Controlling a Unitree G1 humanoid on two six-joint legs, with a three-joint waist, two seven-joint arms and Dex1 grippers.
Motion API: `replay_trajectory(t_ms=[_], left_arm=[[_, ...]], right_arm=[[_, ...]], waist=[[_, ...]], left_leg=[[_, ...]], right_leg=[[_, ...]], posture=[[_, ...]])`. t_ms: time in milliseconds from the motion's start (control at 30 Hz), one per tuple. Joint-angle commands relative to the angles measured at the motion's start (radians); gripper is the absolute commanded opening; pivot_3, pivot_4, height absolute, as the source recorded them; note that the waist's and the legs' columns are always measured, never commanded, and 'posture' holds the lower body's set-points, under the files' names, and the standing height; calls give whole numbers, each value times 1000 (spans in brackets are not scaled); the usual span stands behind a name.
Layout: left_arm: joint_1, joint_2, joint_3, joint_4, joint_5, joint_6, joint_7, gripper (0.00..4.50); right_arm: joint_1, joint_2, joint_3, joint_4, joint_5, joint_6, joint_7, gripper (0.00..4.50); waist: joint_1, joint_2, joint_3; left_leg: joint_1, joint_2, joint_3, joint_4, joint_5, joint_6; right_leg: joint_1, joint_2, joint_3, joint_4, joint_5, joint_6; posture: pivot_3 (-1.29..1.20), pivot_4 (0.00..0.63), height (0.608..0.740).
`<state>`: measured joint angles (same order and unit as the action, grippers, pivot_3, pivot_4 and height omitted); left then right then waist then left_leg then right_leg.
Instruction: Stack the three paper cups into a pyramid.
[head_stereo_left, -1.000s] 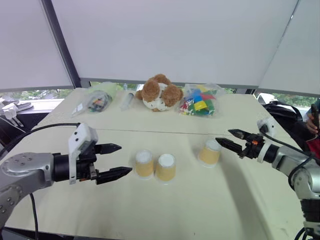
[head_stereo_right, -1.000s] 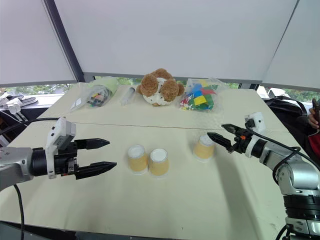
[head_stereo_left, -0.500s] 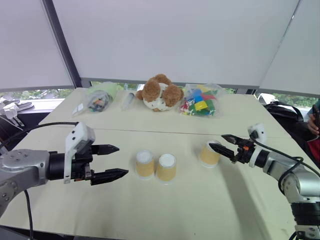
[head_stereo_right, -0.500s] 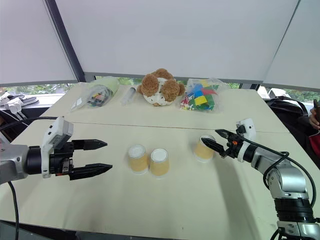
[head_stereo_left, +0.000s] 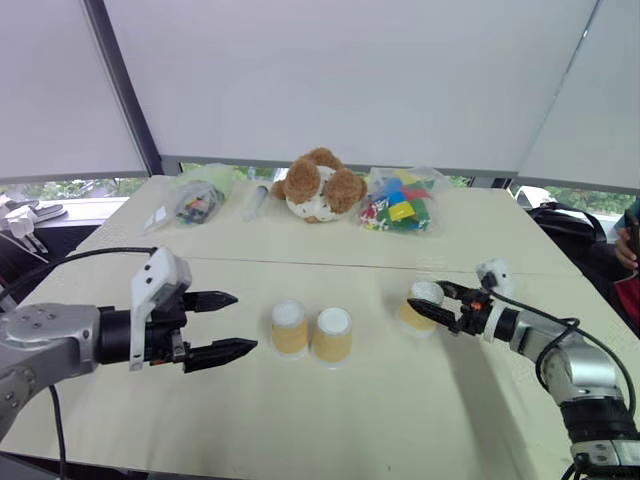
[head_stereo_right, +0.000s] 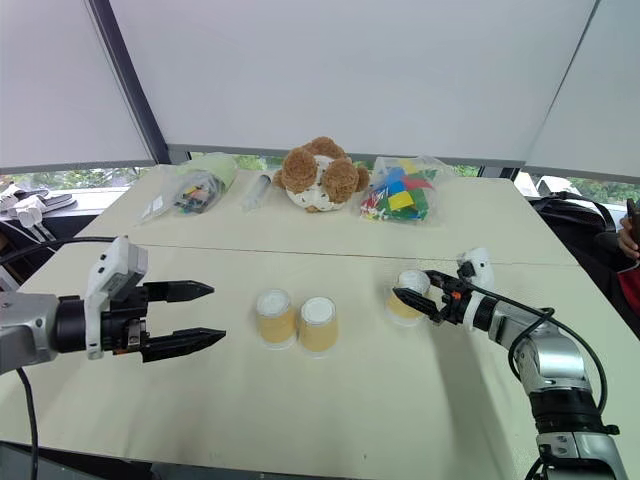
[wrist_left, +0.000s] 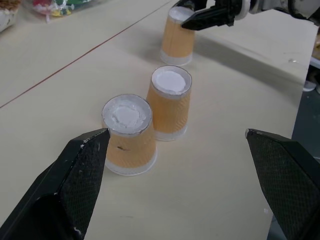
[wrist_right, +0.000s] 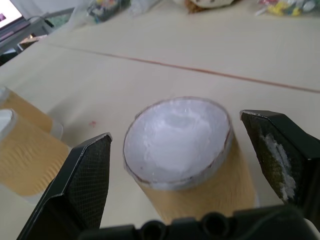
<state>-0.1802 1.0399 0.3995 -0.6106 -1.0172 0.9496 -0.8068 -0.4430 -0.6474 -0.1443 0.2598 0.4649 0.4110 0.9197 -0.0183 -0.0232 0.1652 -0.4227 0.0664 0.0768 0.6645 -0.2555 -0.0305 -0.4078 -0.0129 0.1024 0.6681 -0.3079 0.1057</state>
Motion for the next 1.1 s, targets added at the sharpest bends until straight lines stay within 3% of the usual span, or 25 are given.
replay_trajectory(t_ms=[33,133,267,533,833,1100], left_arm=[[1,-2,31,-21,-12,-19,7,4500],[5,-3,32,-18,-13,-20,12,4500],[64,-10,52,-22,-5,-20,-2,4500],[158,23,114,26,61,-53,-76,4500],[195,-20,80,-5,105,-102,-57,4500],[202,-61,44,-14,139,-130,-26,4500]], right_arm=[[-32,7,-15,11,-7,-42,16,3630],[-49,13,-18,28,-9,-52,21,2409],[-94,-5,-22,-29,16,-6,26,2408],[-398,29,61,-364,134,402,-123,2408],[-430,132,171,-529,197,616,-227,2408],[-497,192,221,-537,234,748,-254,2408]], waist=[[0,0,0],[0,0,0],[-1,0,0],[-25,3,1],[-23,0,0],[-27,0,0]], left_leg=[[0,0,0,0,0,0],[0,0,0,0,0,0],[0,0,0,0,0,0],[0,1,0,-3,0,-1],[-3,0,2,-2,0,-1],[-3,0,1,-3,0,-1]], right_leg=[[0,0,0,0,0,0],[0,0,0,0,0,0],[0,0,0,0,0,0],[-4,1,1,3,0,-1],[-5,-3,-1,0,0,-1],[-5,-2,-1,0,0,-1]], posture=[[0,150,740],[0,150,740],[0,150,740],[0,150,740],[0,150,740],[0,150,740]])
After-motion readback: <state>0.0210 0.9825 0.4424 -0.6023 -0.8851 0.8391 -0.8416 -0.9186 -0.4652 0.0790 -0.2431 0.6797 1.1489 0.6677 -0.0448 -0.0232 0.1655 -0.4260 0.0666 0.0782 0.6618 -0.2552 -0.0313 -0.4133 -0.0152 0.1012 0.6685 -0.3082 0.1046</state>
